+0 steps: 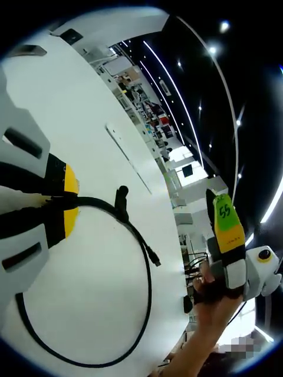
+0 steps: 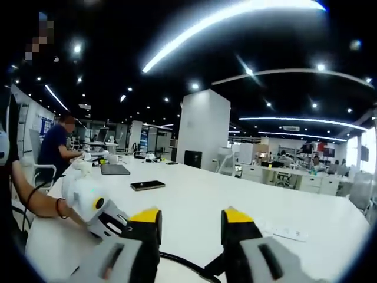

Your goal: Find the charging cable on the desk, coil it up and secure with Velcro.

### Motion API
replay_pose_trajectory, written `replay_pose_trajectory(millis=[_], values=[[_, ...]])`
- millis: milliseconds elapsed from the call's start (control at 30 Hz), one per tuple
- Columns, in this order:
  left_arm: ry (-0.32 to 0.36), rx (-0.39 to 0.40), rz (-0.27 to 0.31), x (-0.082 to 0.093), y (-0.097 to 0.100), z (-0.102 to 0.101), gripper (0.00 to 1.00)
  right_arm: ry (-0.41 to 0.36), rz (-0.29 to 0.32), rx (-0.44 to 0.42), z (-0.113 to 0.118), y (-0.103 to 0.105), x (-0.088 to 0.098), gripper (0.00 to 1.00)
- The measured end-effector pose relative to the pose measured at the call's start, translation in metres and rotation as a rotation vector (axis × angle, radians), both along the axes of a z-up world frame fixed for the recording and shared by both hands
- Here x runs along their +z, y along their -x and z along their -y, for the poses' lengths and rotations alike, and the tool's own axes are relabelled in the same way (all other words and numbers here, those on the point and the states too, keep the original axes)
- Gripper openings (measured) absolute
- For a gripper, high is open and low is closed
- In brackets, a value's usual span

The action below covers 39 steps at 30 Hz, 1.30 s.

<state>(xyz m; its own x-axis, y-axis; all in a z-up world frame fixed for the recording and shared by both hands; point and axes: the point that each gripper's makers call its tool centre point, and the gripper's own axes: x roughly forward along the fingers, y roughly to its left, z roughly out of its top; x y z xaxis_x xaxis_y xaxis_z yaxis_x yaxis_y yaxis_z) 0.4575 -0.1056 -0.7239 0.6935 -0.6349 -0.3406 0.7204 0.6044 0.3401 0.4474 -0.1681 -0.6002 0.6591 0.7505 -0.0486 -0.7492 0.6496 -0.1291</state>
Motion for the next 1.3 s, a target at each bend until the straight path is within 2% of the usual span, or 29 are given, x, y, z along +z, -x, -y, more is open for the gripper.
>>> replay_pose_trajectory(millis=[167,400,633,1000,1300], values=[[-0.001,-0.001,0.001,0.0,0.0,-0.001,0.07,-0.004,0.004,-0.001,0.007,0.004,-0.005,0.41],[-0.013,-0.002,0.006,0.0,0.001,-0.003,0.07,-0.068,0.019,-0.02,0.013,0.003,-0.007,0.43],[-0.014,-0.001,0.008,0.0,0.0,-0.004,0.07,-0.066,0.034,-0.006,0.009,0.004,-0.011,0.43],[0.0,0.002,0.007,0.0,0.0,-0.004,0.07,-0.094,0.027,-0.023,0.018,0.003,-0.013,0.43],[0.026,0.029,0.013,0.005,-0.003,-0.007,0.15,-0.095,0.017,-0.023,0.021,0.003,-0.015,0.43]])
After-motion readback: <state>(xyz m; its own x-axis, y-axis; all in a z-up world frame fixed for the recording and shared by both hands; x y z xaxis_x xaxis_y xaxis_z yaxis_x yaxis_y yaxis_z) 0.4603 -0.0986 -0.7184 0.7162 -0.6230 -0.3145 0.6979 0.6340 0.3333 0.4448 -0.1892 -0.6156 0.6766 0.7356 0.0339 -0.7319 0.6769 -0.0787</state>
